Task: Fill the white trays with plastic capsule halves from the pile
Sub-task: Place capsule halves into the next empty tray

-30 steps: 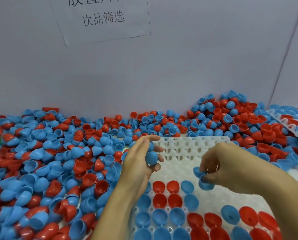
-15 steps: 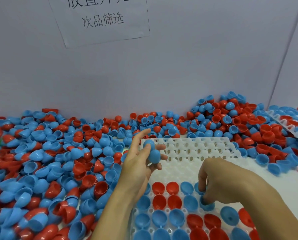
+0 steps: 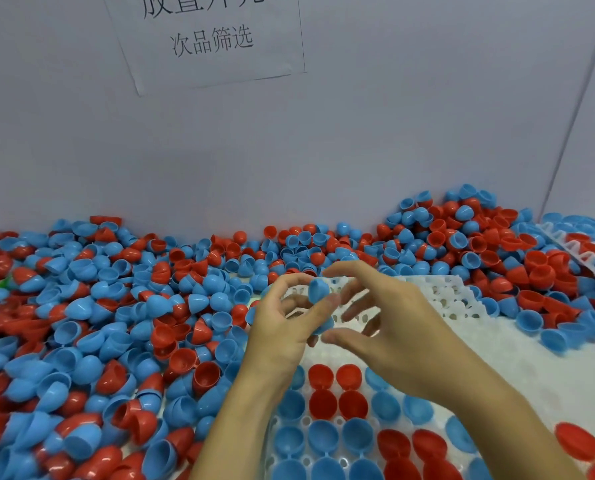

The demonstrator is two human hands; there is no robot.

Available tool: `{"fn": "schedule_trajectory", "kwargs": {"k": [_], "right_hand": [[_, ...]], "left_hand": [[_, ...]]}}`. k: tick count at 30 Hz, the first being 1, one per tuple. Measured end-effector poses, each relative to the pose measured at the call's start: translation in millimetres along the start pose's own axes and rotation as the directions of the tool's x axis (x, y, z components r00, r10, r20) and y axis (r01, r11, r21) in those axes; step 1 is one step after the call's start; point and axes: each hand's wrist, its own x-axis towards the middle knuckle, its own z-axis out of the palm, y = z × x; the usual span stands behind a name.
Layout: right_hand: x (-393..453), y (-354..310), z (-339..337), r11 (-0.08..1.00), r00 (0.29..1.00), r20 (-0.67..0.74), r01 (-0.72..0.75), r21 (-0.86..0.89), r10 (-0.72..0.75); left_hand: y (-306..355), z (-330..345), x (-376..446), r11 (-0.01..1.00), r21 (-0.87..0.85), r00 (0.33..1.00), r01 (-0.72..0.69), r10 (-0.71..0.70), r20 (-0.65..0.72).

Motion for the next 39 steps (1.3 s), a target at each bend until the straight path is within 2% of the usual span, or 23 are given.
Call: {"fn": "schedule_trajectory", "kwargs": {"k": [6,10,16,19,26,28,30,35,39], "right_hand": [[5,1,13,0.998,0.996,-0.078,-0.029,0.052,0.033],[5,6,9,0.991,0.989,-0.110,-0.093,0.101,0.104],[6,6,3,0.958,0.985,-0.069,-0.134,0.255,0.156],[5,9,-1,0.959,0.984,-0.072,-0.138,0.248,0.160],[6,12,-9,0.991,0.985,-0.102,-0.137,0.007,0.137],[3,16,-24,0.981,0.979,-0.098,-0.184,-0.057,0.178],[-3,22,-45,0.958,0.966,-0.019,-0.260,-0.121,0.259],[-16,35,-73,0.854,0.832,0.247,-0.420,-0.306,0.497],[-20,37,-70,0.769,0.721,0.316,-0.465,-0.439,0.616]], "left_hand": [[1,0,-1,0.998,0.048,0.999,-0.039,0.038,0.019],[2,-1,0,1.000,-0.029,0.999,-0.004,0.005,0.052],[7,-3,-3,0.998,-0.057,0.996,0.009,-0.004,0.095],[6,-1,-2,0.998,-0.060,0.995,0.001,0.005,0.102],[2,5,-4,0.999,-0.050,0.989,0.019,-0.011,0.150],[2,5,-3,0.997,-0.077,0.993,0.023,-0.014,0.118],[2,3,-2,0.993,-0.117,0.996,0.029,-0.019,0.085],[1,1,0,0.989,-0.142,0.999,0.030,-0.024,0.040],[1,1,0,0.988,-0.152,0.999,0.033,-0.027,0.040]]}}
